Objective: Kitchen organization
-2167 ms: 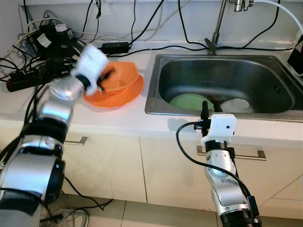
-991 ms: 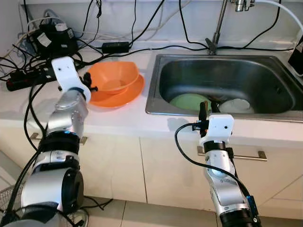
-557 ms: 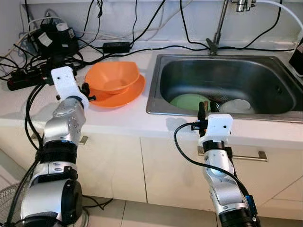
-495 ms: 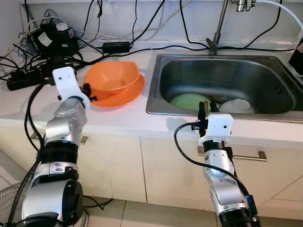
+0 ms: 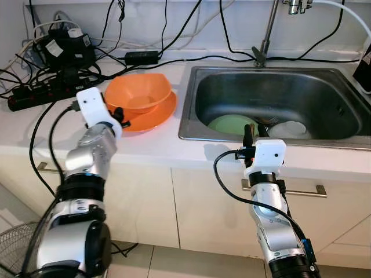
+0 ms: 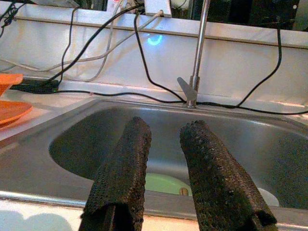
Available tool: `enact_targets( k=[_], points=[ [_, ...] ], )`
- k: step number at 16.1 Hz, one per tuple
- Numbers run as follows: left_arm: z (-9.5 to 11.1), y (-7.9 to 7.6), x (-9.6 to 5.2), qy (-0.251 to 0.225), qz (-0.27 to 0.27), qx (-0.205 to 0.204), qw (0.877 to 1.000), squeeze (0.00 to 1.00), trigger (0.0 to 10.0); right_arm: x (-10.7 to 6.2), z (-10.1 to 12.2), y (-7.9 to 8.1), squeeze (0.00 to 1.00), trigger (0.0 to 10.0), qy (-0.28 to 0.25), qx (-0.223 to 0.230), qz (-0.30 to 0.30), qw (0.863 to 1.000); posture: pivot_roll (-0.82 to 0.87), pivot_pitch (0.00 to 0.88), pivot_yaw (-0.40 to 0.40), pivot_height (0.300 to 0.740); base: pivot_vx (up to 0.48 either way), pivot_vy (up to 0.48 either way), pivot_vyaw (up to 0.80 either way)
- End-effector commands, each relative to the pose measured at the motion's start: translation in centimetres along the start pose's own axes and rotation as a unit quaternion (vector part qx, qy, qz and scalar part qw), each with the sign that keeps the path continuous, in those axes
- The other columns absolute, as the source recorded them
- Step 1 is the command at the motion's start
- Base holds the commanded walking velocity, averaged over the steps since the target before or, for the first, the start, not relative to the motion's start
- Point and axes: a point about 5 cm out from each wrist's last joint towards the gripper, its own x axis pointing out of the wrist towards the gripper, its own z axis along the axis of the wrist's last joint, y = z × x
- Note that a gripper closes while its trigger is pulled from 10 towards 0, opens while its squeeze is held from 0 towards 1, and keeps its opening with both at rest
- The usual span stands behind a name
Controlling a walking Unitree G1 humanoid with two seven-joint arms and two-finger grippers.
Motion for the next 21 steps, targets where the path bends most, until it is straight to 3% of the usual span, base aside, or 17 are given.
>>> enact_targets(
  k=[1,6,20,21],
  points=[
    [0.9,-0.5,0.0,-0.007,0.003,-0.007,1.000,0.00,10.0,0.4,0.4,0.2,0.00,10.0,-0.008,0.004,0.005,1.000,0.05,0.022,0.084,0.740,0.000,0.000,0.00],
    [1.9,-1.2,-0.3,-0.038,-0.002,-0.033,0.999,0.00,10.0,0.4,0.4,0.3,0.00,10.0,-0.009,0.005,0.005,1.000,0.05,0.020,0.083,0.740,0.000,0.000,0.00],
    [2.0,-1.0,0.3,-0.035,0.013,-0.053,0.998,0.00,10.0,0.4,0.4,0.3,0.00,10.0,-0.009,0.005,0.009,1.000,0.05,0.017,0.080,0.740,0.000,0.000,0.00],
    [2.1,-0.6,-0.1,-0.051,0.029,-0.084,0.995,1.00,10.0,0.5,0.4,0.3,0.00,10.0,-0.009,0.005,0.010,1.000,0.05,0.019,0.072,0.740,0.000,0.000,0.00]
  ],
)
